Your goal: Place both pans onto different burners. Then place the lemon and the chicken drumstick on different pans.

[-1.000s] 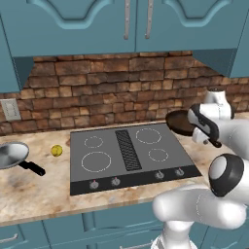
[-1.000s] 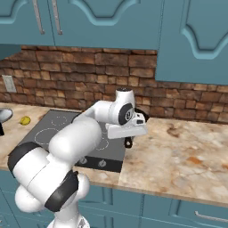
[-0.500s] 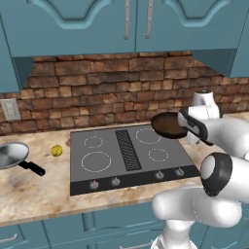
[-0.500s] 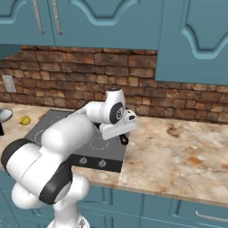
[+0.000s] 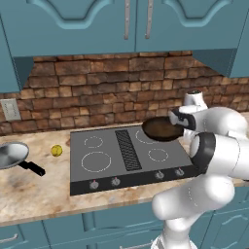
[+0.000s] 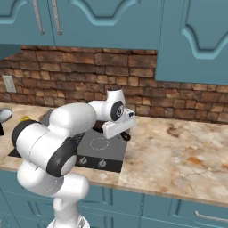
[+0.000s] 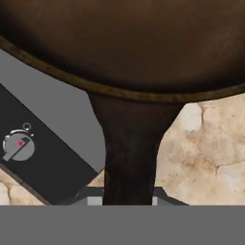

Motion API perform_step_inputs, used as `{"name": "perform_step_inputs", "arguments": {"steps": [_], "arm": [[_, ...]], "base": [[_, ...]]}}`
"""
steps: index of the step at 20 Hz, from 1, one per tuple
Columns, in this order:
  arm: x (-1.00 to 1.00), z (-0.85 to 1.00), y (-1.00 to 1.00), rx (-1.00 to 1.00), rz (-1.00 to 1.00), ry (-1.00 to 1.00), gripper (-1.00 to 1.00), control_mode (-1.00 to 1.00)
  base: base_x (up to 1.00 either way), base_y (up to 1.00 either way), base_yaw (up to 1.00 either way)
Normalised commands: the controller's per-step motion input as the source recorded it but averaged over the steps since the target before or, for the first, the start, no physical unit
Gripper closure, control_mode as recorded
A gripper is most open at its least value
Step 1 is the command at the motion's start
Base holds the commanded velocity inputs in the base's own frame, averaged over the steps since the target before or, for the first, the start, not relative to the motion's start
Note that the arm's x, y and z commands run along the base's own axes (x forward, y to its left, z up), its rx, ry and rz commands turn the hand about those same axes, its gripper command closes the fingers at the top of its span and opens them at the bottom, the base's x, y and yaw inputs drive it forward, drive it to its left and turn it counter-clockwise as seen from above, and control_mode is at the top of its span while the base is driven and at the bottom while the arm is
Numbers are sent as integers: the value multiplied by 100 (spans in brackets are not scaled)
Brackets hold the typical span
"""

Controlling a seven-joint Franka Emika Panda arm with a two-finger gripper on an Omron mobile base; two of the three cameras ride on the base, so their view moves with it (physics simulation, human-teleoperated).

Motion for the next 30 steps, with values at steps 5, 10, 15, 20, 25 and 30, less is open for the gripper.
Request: {"name": "perform_step_inputs", "arguments": {"steps": [5,10,15,20,25,30], "arm": [[39,-19,-3,0,18,9,100,-100],[21,-15,-3,0,17,5,100,-100],[0,-19,-2,0,16,4,100,-100],[0,-53,-3,-1,8,0,100,-100],[2,-50,0,0,5,0,100,-100],[2,-40,0,0,4,0,100,-100]], "base": [[0,0,0],[0,0,0],[0,0,0],[0,0,0],[0,0,0],[0,0,0]]}}
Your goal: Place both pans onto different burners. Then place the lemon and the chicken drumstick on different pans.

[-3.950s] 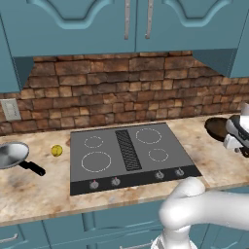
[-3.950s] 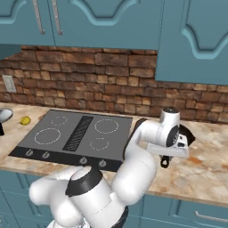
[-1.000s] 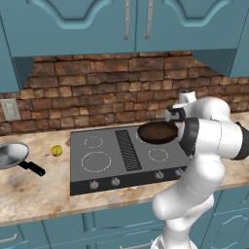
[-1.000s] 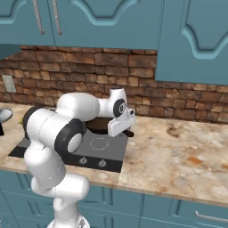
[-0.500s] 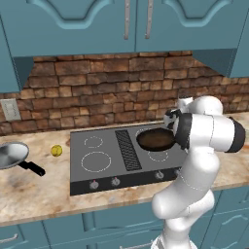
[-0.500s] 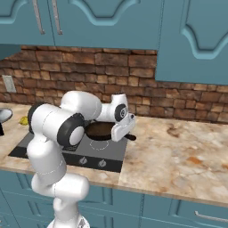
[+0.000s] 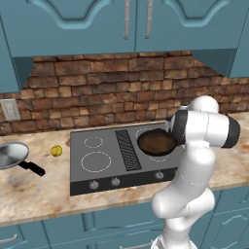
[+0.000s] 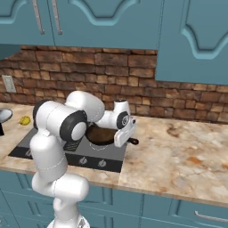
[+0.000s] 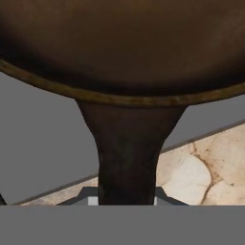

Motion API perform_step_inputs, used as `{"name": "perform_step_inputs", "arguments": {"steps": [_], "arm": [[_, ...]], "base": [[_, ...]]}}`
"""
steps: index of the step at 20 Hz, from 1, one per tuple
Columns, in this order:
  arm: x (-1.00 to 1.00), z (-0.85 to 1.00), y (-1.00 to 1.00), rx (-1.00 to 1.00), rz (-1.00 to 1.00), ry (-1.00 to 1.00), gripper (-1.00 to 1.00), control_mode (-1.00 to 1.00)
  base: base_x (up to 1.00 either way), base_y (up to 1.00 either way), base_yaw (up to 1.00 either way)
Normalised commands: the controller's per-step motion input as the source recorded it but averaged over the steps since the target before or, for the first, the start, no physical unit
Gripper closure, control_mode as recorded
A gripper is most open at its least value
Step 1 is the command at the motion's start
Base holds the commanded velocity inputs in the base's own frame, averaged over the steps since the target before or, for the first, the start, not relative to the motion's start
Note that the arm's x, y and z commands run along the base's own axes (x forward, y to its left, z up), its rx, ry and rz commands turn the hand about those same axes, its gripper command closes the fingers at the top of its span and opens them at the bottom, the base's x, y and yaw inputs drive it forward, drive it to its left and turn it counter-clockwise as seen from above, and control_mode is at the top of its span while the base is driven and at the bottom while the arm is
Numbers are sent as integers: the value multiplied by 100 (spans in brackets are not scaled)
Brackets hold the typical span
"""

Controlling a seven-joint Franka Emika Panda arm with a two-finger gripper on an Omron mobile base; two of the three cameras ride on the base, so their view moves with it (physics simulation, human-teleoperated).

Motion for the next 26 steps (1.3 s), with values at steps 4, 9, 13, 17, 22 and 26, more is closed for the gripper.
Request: {"name": "perform_step_inputs", "arguments": {"steps": [4,9,13,17,22,26], "arm": [[-5,-20,2,0,2,0,100,-100],[-14,-16,10,0,0,1,100,-100],[-31,-16,2,0,6,0,100,-100],[-37,-21,0,0,12,0,100,-100],[-37,-17,0,0,16,0,100,-100],[-21,-12,0,0,18,0,100,-100]], "base": [[0,0,0],[0,0,0],[0,0,0],[0,0,0],[0,0,0],[0,0,0]]}}
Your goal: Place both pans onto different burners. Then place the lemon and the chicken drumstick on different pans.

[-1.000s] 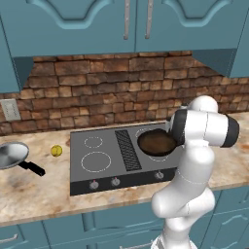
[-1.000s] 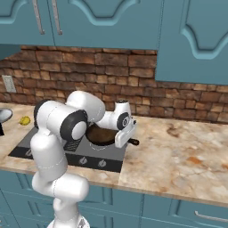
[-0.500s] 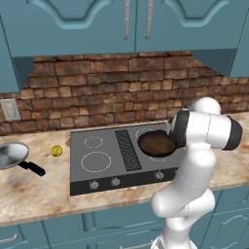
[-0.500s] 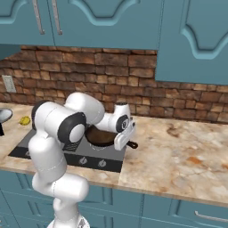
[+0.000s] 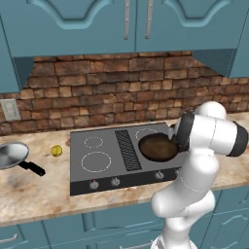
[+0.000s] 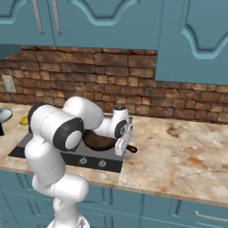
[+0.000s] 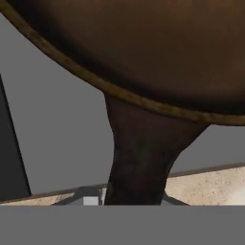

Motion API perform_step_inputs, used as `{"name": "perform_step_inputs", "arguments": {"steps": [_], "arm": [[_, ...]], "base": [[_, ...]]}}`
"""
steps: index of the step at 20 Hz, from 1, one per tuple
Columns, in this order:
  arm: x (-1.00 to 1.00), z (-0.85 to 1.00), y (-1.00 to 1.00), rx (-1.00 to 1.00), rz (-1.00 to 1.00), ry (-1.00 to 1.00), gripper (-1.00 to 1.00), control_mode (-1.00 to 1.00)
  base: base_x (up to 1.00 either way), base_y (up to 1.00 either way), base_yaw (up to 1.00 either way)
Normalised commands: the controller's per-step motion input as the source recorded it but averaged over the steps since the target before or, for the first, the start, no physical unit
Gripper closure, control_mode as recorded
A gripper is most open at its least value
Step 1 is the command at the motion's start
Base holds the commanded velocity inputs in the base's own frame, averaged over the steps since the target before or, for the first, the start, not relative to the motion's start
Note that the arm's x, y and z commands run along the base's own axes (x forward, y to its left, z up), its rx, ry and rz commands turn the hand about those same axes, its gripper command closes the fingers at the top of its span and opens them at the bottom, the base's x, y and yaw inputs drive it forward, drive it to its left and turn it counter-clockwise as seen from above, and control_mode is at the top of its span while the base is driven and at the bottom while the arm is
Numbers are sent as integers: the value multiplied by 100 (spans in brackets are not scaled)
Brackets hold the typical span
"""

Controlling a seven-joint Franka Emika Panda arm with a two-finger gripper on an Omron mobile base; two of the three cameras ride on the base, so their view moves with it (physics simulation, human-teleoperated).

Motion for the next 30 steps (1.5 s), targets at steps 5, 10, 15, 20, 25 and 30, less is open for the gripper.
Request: {"name": "perform_step_inputs", "arguments": {"steps": [5,10,15,20,25,30], "arm": [[0,-3,2,0,7,0,100,-100],[2,0,11,0,1,0,-100,-100],[0,0,2,0,0,0,-100,-100],[0,6,0,0,0,0,-100,-100],[-12,47,0,0,0,0,-100,-100],[-7,67,0,1,-1,0,-100,-100]], "base": [[0,0,0],[0,0,0],[0,0,0],[0,0,0],[0,0,0],[0,0,0]]}}
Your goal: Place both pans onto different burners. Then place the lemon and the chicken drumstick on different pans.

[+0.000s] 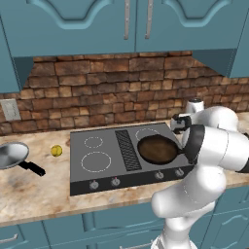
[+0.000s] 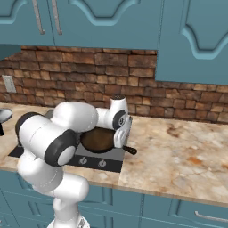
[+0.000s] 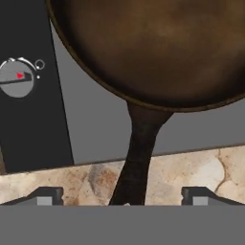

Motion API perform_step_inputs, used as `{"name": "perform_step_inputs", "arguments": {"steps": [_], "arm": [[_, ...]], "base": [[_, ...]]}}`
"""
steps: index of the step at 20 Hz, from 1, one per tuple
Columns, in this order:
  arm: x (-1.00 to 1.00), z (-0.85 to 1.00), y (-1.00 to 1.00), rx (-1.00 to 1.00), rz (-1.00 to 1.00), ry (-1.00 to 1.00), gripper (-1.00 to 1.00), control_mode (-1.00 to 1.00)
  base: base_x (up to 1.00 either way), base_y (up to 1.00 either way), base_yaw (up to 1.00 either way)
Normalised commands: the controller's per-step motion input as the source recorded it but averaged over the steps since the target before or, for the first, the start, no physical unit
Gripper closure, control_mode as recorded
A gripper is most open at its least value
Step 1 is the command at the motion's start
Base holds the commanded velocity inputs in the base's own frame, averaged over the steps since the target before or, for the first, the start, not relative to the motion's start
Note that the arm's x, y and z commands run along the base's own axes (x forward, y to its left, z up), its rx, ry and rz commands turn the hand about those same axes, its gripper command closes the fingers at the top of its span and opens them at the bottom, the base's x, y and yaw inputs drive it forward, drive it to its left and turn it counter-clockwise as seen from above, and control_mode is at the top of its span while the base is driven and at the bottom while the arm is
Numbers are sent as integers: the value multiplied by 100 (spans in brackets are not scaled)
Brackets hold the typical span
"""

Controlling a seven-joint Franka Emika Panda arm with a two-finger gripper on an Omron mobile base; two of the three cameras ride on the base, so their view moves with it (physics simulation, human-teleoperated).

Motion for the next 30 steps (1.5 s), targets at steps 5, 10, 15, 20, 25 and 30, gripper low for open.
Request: {"name": "perform_step_inputs", "arguments": {"steps": [5,10,15,20,25,30], "arm": [[-27,54,1,6,-11,0,-100,-100],[-28,52,18,7,-21,0,-100,-100],[-32,49,22,5,-23,4,-100,-100],[-40,30,34,3,-23,3,-100,-100],[-38,24,39,0,-27,0,-100,-100],[-35,22,21,1,-29,0,-100,-100]], "base": [[0,0,0],[0,0,0],[0,0,0],[0,0,0],[0,0,0],[0,0,0]]}}
